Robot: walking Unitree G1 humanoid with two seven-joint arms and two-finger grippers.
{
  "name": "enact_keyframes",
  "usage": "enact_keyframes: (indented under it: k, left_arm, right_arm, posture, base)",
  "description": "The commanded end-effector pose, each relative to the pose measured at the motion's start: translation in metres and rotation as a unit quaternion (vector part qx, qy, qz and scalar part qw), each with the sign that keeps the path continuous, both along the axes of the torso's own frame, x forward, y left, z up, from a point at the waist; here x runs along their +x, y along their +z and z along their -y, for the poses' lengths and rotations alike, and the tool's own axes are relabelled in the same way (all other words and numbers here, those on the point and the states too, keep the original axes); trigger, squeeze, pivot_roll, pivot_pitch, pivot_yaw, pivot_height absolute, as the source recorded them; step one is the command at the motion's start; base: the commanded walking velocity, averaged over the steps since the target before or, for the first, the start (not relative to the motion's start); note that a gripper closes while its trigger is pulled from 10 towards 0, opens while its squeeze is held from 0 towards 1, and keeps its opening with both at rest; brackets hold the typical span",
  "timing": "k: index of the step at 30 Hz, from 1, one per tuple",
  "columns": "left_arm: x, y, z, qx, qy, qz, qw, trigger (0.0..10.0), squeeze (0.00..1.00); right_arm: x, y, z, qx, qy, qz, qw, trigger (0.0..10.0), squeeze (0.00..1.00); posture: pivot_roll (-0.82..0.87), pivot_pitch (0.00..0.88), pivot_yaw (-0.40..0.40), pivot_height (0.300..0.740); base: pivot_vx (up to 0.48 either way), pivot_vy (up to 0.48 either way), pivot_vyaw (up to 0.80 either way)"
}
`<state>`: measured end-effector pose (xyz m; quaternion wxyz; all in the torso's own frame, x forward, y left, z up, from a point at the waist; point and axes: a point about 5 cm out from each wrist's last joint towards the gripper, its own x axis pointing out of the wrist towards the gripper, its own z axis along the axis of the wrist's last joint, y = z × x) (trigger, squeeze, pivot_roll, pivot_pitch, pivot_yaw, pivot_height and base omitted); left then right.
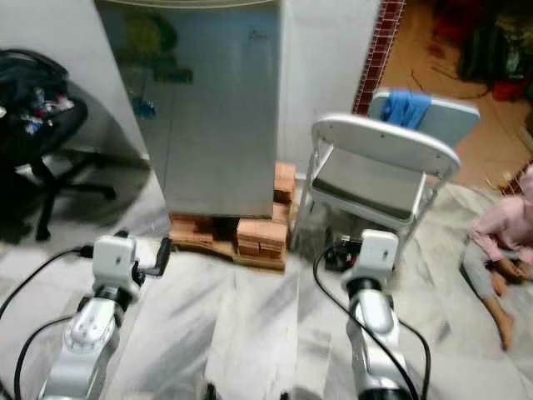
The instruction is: Restocking fridge
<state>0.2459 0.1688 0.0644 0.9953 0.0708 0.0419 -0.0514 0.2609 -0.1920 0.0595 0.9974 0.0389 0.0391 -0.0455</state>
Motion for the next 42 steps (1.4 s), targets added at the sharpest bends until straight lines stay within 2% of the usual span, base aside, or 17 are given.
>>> enact_keyframes:
  k: [1,14,36,42]
  left_arm:
    - [0.0024,0.0037,-0.0059,0.006,0.002,0.005,1.000,10.0,0.00]
    - [0.0050,0.0035,-0.0016,0.003,-0.004,0.007,1.000,10.0,0.00]
    - [0.0083,0.0044,-0.0008,0.004,-0.011,0.012,1.000,10.0,0.00]
    - [0.0077,0.0048,-0.0012,0.003,-0.010,0.012,1.000,10.0,0.00]
  right_arm:
    - [0.0032,0.0054,-0.0045,0.003,0.004,0.010,1.000,10.0,0.00]
    - [0.0039,0.0053,-0.0046,0.001,0.008,0.010,1.000,10.0,0.00]
    - [0.0085,0.0061,-0.0052,-0.001,0.008,0.010,1.000,10.0,0.00]
    - [0.0094,0.0068,-0.0050,-0.002,0.009,0.009,1.000,10.0,0.00]
  posture:
    - [0.07,0.028,-0.022,0.740]
    - [0.07,0.031,-0.027,0.740]
    - [0.08,0.034,-0.026,0.740]
    - [0.08,0.040,-0.029,0.740]
  base:
    - [0.000,0.476,-0.80]
    - [0.000,0.480,-0.80]
    - [0.000,0.480,-0.06]
    - [0.000,0.480,-0.80]
